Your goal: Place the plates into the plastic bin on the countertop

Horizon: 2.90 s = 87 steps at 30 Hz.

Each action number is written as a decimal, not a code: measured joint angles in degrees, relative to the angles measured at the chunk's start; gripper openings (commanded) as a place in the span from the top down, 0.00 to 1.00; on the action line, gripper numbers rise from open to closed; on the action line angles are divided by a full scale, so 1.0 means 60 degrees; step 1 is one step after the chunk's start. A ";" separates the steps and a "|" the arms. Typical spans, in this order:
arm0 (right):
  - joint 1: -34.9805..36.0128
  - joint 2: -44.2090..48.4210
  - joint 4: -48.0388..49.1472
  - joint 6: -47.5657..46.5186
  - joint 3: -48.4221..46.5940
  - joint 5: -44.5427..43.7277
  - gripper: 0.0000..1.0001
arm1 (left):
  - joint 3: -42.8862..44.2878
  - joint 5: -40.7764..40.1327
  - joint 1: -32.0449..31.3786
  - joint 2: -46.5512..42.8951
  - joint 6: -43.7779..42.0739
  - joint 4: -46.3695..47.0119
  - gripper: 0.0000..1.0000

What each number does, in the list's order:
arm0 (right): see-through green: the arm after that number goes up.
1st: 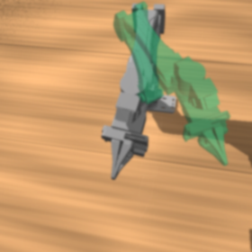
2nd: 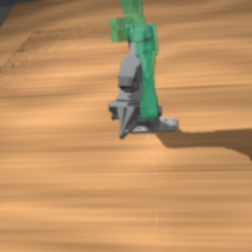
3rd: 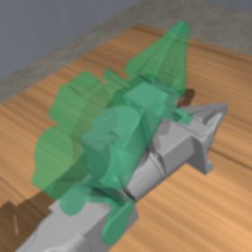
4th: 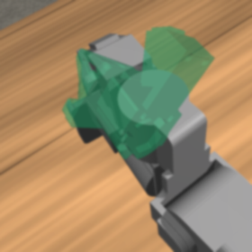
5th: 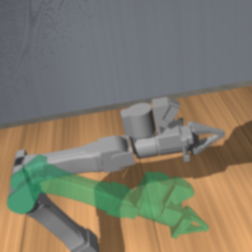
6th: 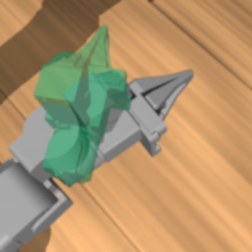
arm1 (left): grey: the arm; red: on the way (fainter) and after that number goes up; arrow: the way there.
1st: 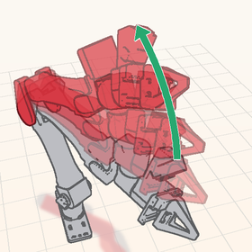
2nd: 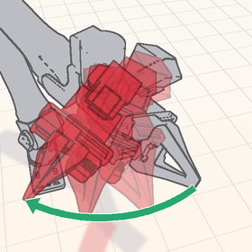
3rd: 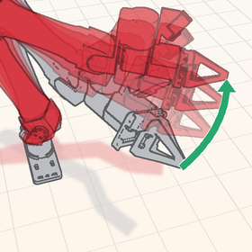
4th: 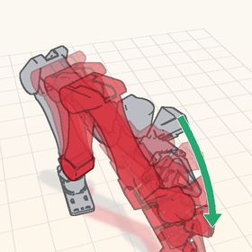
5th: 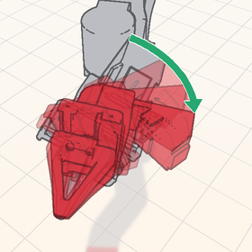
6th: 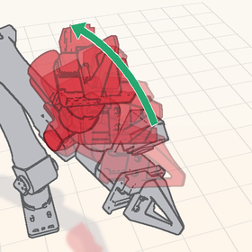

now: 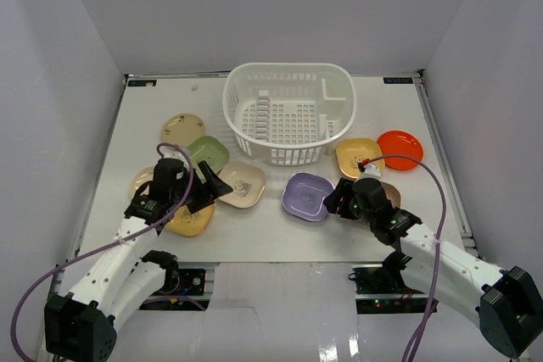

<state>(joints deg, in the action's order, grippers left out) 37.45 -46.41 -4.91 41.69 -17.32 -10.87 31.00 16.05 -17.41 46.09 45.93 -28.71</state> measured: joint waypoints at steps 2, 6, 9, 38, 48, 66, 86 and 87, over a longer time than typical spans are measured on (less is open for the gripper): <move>0.0044 -0.0215 0.0135 0.0080 0.0106 -0.0055 0.47 | -0.0047 -0.0266 -0.0091 0.0142 0.0200 0.0044 0.15; 0.0135 -0.0914 0.0641 0.0266 0.0120 -0.0182 0.56 | -0.0055 -0.0951 -0.0590 0.0725 0.0525 0.0084 0.15; 0.0157 -0.1355 0.1035 0.0408 0.0182 -0.0270 0.64 | -0.0051 -0.1566 -0.1155 0.1231 0.0725 0.0087 0.15; 0.0576 -0.0616 -0.0495 -0.1570 -0.5595 0.0896 0.92 | 0.0288 -0.5665 -0.3639 0.3967 0.2175 0.1239 0.44; -0.0477 -0.6947 -0.0102 -0.4047 -1.0353 -0.0710 0.92 | 0.0288 -0.6477 -0.3730 0.4532 0.2211 0.1377 0.66; -0.1191 -1.0098 -0.1246 -0.4710 -1.1114 -0.1639 0.61 | 0.0372 -0.6564 -0.3774 0.4036 0.1665 0.1563 1.00; -0.1453 -0.4499 -0.0521 -0.3920 -0.9184 -0.0648 0.82 | 0.5184 -0.4787 -0.3840 0.2350 -0.0233 0.0149 1.00; -0.1504 -0.3690 -0.0368 -0.3792 -0.8648 -0.0780 0.87 | 0.6029 -0.4816 -0.3825 0.3005 -0.0441 0.0171 1.00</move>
<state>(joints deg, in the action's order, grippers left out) 28.42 -68.55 -7.11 18.94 -69.21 -15.55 67.18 -12.84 -40.36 64.12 43.29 -27.68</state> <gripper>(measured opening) 0.240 0.019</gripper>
